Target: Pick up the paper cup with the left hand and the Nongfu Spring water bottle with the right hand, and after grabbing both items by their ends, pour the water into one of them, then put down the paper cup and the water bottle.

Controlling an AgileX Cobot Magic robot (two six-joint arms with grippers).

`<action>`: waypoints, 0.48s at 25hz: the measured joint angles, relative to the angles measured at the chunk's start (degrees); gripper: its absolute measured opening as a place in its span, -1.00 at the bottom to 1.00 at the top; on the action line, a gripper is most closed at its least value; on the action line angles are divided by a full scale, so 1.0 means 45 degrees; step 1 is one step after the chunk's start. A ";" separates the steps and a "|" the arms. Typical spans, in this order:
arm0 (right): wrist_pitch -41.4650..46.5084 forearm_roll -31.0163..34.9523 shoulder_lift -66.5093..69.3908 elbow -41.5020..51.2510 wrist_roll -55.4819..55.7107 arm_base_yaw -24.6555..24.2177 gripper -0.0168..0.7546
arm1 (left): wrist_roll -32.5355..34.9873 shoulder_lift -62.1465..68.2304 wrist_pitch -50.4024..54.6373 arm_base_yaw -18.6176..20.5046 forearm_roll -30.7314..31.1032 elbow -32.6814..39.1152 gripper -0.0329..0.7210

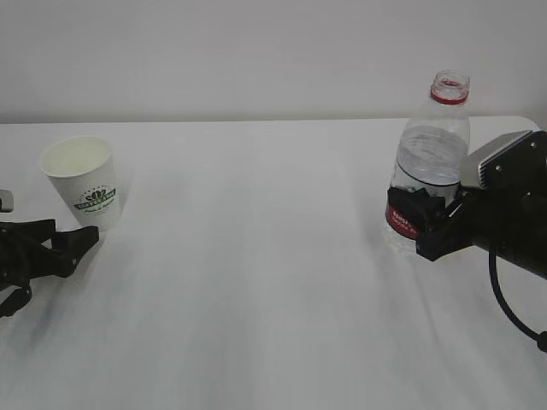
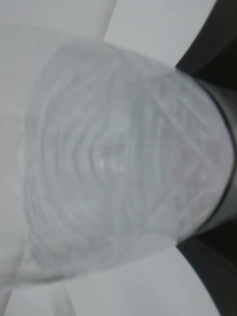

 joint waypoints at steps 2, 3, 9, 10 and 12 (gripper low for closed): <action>0.0000 0.0000 0.0000 0.0000 0.0000 0.0000 0.29 | 0.0000 0.0000 0.0000 0.0000 -0.0092 -0.0061 0.66; 0.0000 0.0000 0.0000 0.0000 0.0000 0.0000 0.29 | 0.0000 0.0021 0.0000 0.0000 -0.0099 -0.0092 0.66; 0.0000 0.0000 0.0000 0.0000 0.0000 0.0000 0.29 | 0.0000 0.0030 0.0000 0.0000 -0.0149 -0.0143 0.66; 0.0000 0.0000 0.0000 0.0000 0.0000 0.0000 0.29 | 0.0000 0.0030 0.0000 0.0000 -0.0114 -0.0143 0.66; 0.0000 0.0000 0.0000 0.0000 0.0000 0.0000 0.29 | 0.0000 0.0030 0.0000 -0.0026 -0.0035 -0.0143 0.66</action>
